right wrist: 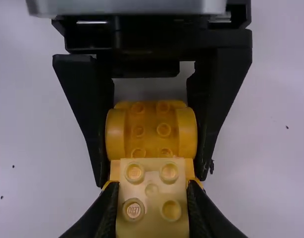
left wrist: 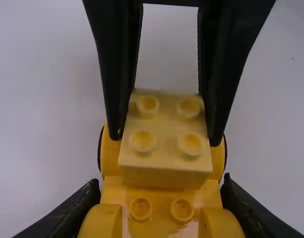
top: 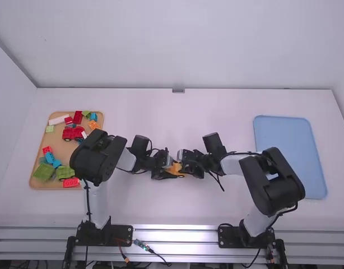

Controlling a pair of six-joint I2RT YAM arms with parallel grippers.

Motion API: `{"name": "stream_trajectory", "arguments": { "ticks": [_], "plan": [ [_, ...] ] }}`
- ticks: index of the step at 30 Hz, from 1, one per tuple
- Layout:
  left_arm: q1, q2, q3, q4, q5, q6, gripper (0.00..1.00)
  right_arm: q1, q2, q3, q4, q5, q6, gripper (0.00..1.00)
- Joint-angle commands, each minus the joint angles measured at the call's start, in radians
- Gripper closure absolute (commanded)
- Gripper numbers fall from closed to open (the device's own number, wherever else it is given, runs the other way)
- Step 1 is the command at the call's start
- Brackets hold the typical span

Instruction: Assemble lego blocks to make yellow taxi

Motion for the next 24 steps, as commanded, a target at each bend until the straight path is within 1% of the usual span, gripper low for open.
{"name": "stream_trajectory", "arguments": {
  "ticks": [1, 2, 3, 4, 5, 6, 8, 9, 10, 11, 12, 14, 18, 21, 22, 24],
  "plan": [
    [-0.003, 0.021, 0.001, -0.006, -0.032, -0.013, 0.54, 0.018, 0.017, 0.01, -0.008, 0.017, 0.013, 0.9],
    [-0.003, 0.021, 0.0, -0.006, -0.032, -0.012, 0.54, 0.016, 0.017, 0.01, -0.008, 0.017, 0.012, 0.89],
    [-0.003, 0.021, -0.001, -0.005, -0.034, -0.012, 0.54, 0.012, 0.017, 0.01, -0.009, 0.018, 0.013, 0.85],
    [-0.003, 0.021, -0.001, -0.005, -0.035, -0.013, 0.54, 0.008, 0.017, 0.01, -0.008, 0.018, 0.021, 0.83],
    [-0.003, 0.021, -0.001, -0.006, -0.035, -0.013, 0.55, 0.001, 0.017, 0.01, -0.008, 0.011, 0.024, 0.78],
    [-0.003, 0.021, -0.001, -0.006, -0.035, -0.013, 0.55, -0.002, 0.017, 0.01, -0.008, 0.011, 0.024, 0.75],
    [-0.003, 0.021, -0.001, -0.005, -0.035, -0.013, 0.55, -0.016, 0.017, 0.01, -0.008, -0.009, 0.024, 0.57],
    [-0.003, 0.021, 0.0, -0.006, -0.035, -0.013, 0.55, -0.027, 0.015, 0.01, -0.006, -0.036, 0.024, 0.5],
    [-0.003, 0.021, 0.0, -0.006, -0.035, -0.013, 0.55, -0.029, 0.014, 0.01, -0.007, -0.039, 0.024, 0.48],
    [-0.003, 0.021, 0.0, -0.005, -0.035, -0.013, 0.55, -0.038, 0.007, 0.01, -0.008, -0.06, 0.023, 0.44],
    [-0.003, 0.021, 0.0, -0.005, -0.035, -0.013, 0.55, -0.047, -0.005, 0.01, -0.012, -0.076, 0.017, 0.38],
    [-0.003, 0.021, 0.0, -0.005, -0.036, -0.013, 0.55, -0.053, -0.023, 0.01, -0.015, -0.1, 0.016, 0.31],
    [-0.003, 0.021, 0.0, -0.007, -0.037, -0.012, 0.55, -0.056, -0.058, 0.01, -0.008, -0.141, 0.016, 0.31],
    [-0.003, 0.021, 0.0, -0.009, -0.058, -0.017, 0.55, -0.046, -0.085, 0.01, -0.015, -0.14, 0.016, 0.34],
    [-0.003, 0.021, -0.001, -0.011, -0.062, -0.015, 0.55, -0.038, -0.096, 0.01, -0.014, -0.14, 0.016, 0.41],
    [-0.003, 0.021, -0.001, -0.012, -0.06, -0.016, 0.55, -0.029, -0.103, 0.01, -0.009, -0.139, 0.016, 0.65]
  ]
}}
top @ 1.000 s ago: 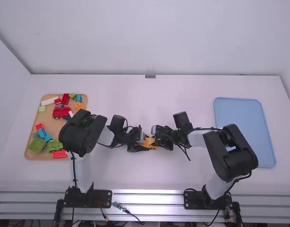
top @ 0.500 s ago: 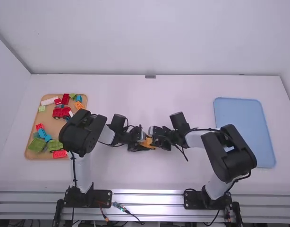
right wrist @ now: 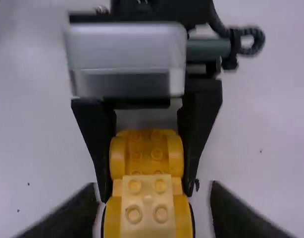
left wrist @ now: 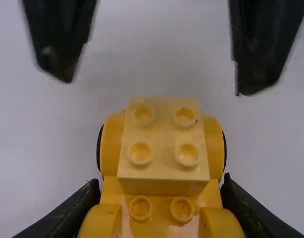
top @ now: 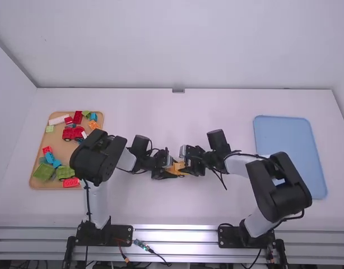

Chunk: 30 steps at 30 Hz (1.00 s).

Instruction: Assemble lego blocks to make yellow taxi

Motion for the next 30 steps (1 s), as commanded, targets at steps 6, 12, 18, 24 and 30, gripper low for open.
{"name": "stream_trajectory", "arguments": {
  "ticks": [6, 12, 18, 24, 30],
  "plan": [
    [-0.003, 0.021, -0.002, -0.013, -0.05, -0.011, 0.59, 0.047, -0.02, 0.008, -0.008, 0.027, 0.006, 1.0],
    [-0.003, 0.021, -0.002, -0.011, -0.05, -0.012, 0.6, 0.066, 0.058, 0.009, 0.059, 0.083, 0.075, 1.0],
    [-0.003, 0.021, -0.002, -0.008, -0.05, -0.012, 0.62, 0.061, 0.068, 0.008, 0.009, 0.156, 0.088, 1.0],
    [-0.003, 0.021, -0.002, -0.008, -0.05, -0.012, 0.63, 0.027, 0.068, 0.008, -0.032, 0.161, 0.072, 1.0],
    [-0.003, 0.021, -0.002, -0.007, -0.05, -0.011, 0.64, 0.018, 0.106, 0.008, -0.037, 0.154, 0.048, 1.0]
  ]
}}
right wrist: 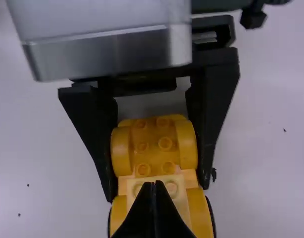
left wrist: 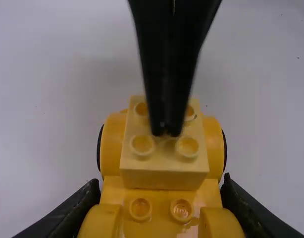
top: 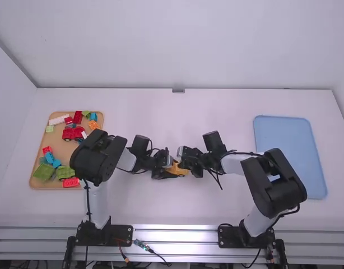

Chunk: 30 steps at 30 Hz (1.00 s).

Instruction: Assemble lego blocks to make yellow taxi

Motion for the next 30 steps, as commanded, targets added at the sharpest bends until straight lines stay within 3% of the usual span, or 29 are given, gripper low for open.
{"name": "stream_trajectory", "arguments": {
  "ticks": [1, 6, 18, 27, 29, 30],
  "plan": [
    [-0.003, 0.021, -0.002, -0.013, -0.045, -0.011, 0.64, -0.002, 0.061, -0.006, -0.006, 0.069, -0.02, 1.0],
    [-0.003, 0.021, -0.002, -0.011, -0.045, -0.011, 0.64, -0.017, 0.126, -0.005, 0.039, 0.069, -0.014, 1.0],
    [-0.003, 0.021, -0.002, 0.055, -0.049, -0.101, 0.65, -0.018, 0.126, -0.005, 0.011, 0.093, -0.048, 1.0],
    [-0.003, 0.021, -0.001, 0.04, -0.138, -0.143, 0.59, -0.044, -0.127, 0.028, -0.047, 0.027, -0.022, 1.0],
    [-0.003, 0.021, 0.0, 0.031, -0.152, -0.142, 0.58, -0.043, -0.171, 0.039, -0.085, 0.063, -0.022, 0.87],
    [-0.003, 0.021, 0.0, 0.03, -0.153, -0.142, 0.56, -0.044, -0.215, 0.047, -0.127, 0.114, -0.01, 0.51]
  ]
}}
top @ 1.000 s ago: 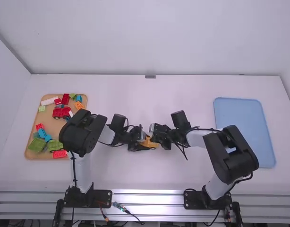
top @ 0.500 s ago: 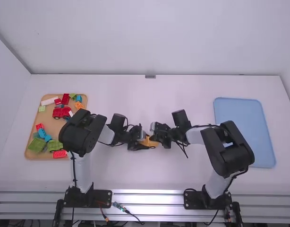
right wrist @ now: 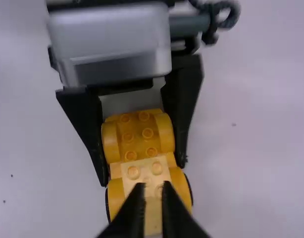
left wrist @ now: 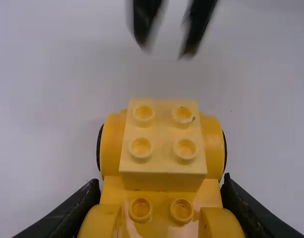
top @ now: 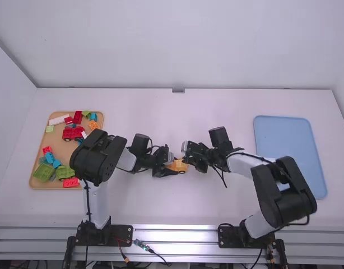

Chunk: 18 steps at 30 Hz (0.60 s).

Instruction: Assemble lego blocks to make yellow taxi

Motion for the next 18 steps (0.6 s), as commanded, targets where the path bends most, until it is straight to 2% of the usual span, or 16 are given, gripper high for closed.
{"name": "stream_trajectory", "arguments": {
  "ticks": [1, 2, 3, 6, 7, 8, 9, 14, 18],
  "plan": [
    [-0.003, 0.021, -0.005, -0.023, -0.101, -0.032, 0.52, 0.0, -0.09, 0.028, -0.032, 0.124, 0.056, 0.01],
    [-0.003, 0.021, -0.005, -0.023, -0.101, -0.032, 0.52, 0.0, -0.098, 0.027, -0.034, 0.143, 0.072, 0.01],
    [-0.004, 0.021, -0.005, -0.023, -0.103, -0.032, 0.45, 0.002, -0.121, 0.027, -0.046, 0.205, 0.12, 0.01],
    [-0.004, 0.021, -0.005, -0.022, -0.105, -0.03, 0.37, 0.002, -0.158, 0.027, -0.056, 0.343, 0.267, 0.01],
    [-0.004, 0.021, -0.005, -0.022, -0.105, -0.028, 0.29, 0.0, -0.166, 0.027, -0.061, 0.385, 0.31, 0.01],
    [-0.004, 0.021, -0.005, -0.022, -0.106, -0.029, 0.1, 0.001, -0.171, 0.027, -0.072, 0.425, 0.339, 0.01],
    [-0.004, 0.021, -0.003, -0.022, -0.106, -0.03, 0.01, 0.002, -0.174, 0.026, -0.078, 0.444, 0.351, 0.01],
    [-0.003, -0.014, -0.004, -0.056, -0.198, -0.081, 0.01, 0.002, -0.174, 0.026, -0.077, 0.458, 0.364, 0.01],
    [0.0, -0.116, -0.001, -0.167, -0.227, -0.078, 0.01, 0.002, -0.174, 0.027, -0.071, 0.459, 0.364, 0.01]
  ]
}}
